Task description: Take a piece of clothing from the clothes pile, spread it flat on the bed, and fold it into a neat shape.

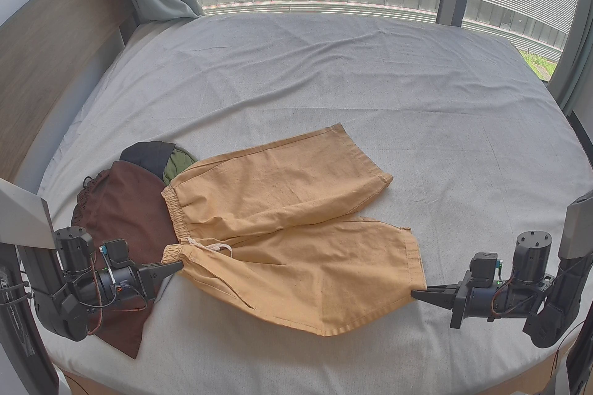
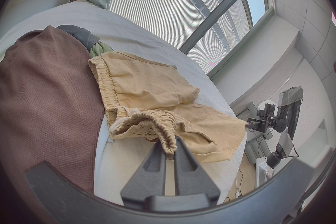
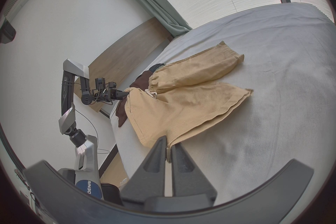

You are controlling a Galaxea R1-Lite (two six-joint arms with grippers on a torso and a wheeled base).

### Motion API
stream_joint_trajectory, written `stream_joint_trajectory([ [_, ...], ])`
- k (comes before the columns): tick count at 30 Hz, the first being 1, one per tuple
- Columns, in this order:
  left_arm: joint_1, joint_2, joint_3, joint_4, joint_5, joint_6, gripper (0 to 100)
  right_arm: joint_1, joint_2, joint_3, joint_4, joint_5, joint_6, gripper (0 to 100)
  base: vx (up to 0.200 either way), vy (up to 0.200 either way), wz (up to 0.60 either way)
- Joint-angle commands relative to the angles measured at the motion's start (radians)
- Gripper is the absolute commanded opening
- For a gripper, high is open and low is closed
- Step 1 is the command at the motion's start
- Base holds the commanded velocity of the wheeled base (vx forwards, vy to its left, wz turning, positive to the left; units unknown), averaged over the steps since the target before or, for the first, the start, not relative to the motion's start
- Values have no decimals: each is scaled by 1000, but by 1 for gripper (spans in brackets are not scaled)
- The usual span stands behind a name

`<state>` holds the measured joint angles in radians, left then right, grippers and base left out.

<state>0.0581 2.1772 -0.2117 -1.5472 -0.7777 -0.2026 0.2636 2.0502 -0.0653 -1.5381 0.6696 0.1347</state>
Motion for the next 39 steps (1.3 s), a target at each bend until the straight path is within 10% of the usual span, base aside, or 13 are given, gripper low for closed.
stream_joint_trajectory([
  [1,2,-1,-11,-1,0,-1,0,2,-47,4,1,1,0,0,0,0,0],
  [39,31,-1,-38,-1,0,-3,0,54,-260,61,131,-1,0,0,0,0,0],
])
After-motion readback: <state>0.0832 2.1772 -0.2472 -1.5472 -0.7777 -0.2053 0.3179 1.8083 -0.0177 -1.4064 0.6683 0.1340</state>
